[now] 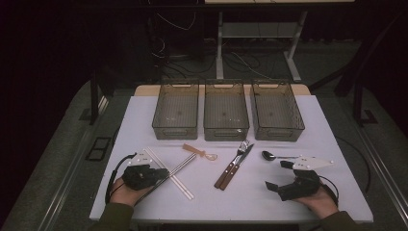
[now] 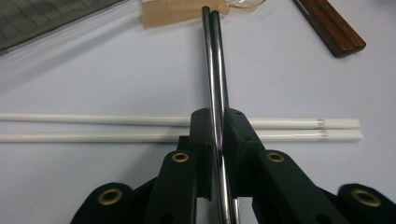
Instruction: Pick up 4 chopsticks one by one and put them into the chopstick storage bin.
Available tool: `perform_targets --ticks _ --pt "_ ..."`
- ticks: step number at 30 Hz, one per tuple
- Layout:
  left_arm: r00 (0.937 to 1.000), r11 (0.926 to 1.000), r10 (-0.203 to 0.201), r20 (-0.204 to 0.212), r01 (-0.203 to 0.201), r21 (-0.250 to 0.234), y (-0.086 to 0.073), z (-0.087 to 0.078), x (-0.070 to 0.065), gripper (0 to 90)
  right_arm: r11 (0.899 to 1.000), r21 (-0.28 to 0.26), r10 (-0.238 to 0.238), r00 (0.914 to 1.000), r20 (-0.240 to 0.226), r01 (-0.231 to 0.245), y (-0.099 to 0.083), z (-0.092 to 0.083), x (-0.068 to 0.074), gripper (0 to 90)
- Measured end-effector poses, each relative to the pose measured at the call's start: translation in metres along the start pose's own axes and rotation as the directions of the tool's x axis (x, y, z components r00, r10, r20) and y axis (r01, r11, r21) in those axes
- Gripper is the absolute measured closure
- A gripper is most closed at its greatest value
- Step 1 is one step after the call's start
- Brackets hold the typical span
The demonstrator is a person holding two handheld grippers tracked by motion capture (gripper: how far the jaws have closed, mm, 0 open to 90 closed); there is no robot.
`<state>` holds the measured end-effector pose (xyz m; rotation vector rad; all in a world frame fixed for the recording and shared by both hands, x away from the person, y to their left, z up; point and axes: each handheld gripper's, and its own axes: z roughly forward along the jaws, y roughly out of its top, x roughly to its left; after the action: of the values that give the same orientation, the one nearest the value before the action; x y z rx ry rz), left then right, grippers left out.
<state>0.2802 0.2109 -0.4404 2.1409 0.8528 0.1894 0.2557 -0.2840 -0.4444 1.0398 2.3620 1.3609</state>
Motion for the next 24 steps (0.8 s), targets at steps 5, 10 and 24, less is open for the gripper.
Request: perform_targets --ticks 5,10,24 --pt "1.0 1.0 0.006 0.004 -0.006 0.006 0.0 0.0016 0.0002 81.7 1.0 0.0 -0.004 1.0 0.0 0.004 -0.0001 0.0003 0.0001 1.1" --pt "1.0 0.9999 0.0 -0.001 0.0 0.011 -0.0005 0.002 0.0002 81.7 1.0 0.0 -0.003 1.0 0.0 0.003 0.0 0.0003 0.0 1.1" --pt "0.9994 0.9981 0.027 -0.024 -0.026 0.056 -0.0024 0.0031 0.0014 81.5 1.0 0.0 0.0 1.0 0.001 0.0 0.0 -0.0001 0.0002 1.1"
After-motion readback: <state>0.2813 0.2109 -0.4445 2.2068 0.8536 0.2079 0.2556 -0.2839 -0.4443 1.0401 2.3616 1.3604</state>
